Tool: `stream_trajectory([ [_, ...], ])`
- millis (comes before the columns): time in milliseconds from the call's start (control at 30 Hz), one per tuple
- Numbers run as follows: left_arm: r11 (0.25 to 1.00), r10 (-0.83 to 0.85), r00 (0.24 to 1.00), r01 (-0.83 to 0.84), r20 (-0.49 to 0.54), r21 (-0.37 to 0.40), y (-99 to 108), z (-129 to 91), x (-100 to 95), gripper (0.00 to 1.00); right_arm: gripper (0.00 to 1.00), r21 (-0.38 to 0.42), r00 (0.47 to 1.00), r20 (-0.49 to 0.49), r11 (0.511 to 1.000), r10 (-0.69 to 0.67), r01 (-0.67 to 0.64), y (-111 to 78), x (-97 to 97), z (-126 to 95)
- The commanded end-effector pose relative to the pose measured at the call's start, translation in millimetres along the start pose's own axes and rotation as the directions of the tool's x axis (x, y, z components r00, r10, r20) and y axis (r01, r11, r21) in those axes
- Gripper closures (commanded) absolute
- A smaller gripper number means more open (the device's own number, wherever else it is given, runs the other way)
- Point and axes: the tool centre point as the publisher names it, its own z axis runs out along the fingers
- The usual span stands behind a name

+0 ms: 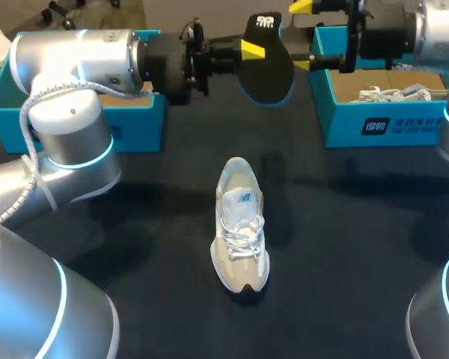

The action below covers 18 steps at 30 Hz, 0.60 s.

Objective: Take the shoe out of the shoebox, open the shoe tongue, remove and reinsert the insole, then place the shoe into the shoebox

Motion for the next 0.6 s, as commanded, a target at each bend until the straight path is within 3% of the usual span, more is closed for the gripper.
stream_trajectory([
  [33,1.0,0.008,1.0,-0.008,-0.012,0.009,3,-9,2.3,1.0,0.0,-0.011,0.999,0.002,0.999,-0.037,0.037,-15.8,0.4,-24],
  [400,1.0,-0.005,0.999,0.006,-0.036,0.024,2,-19,5.5,1.0,0.0,0.004,0.989,-0.015,0.989,-0.149,0.15,-35.5,5.1,-52],
  [600,1.0,0.0,0.999,0.001,-0.039,0.02,4,-22,2.2,1.0,0.0,0.011,0.988,-0.045,0.989,-0.146,0.146,-44.6,6.0,-57],
])
